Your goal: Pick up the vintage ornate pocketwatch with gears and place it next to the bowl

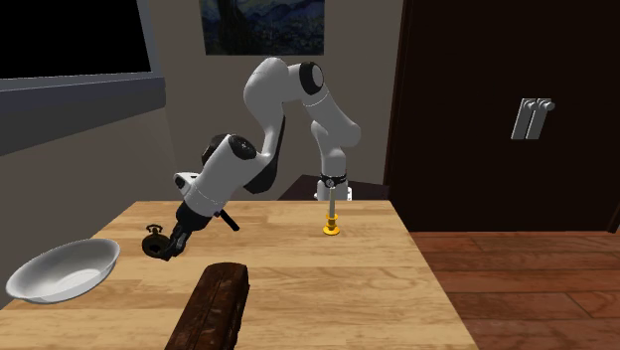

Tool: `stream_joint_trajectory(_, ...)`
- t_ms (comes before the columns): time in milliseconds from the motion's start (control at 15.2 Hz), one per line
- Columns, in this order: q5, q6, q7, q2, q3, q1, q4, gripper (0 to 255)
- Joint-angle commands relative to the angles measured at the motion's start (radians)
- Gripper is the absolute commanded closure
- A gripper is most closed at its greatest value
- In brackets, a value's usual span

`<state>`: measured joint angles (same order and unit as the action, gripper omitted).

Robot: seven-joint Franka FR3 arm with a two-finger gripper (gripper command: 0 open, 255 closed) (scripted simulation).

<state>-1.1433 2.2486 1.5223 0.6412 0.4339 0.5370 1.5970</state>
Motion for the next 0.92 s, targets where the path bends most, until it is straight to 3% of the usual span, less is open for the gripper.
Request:
stream_joint_trajectory(0,-0.015,0.008,0.017,0.018,-0.008,-0.007,-0.003,255)
stream_joint_trajectory(594,-0.023,0.014,0.027,0.028,-0.012,-0.010,-0.004,255)
stream_joint_trajectory(660,-0.023,0.014,0.027,0.028,-0.012,-0.010,-0.004,0)
stream_joint_trajectory(858,-0.023,0.014,0.027,0.028,-0.012,-0.010,-0.004,0)
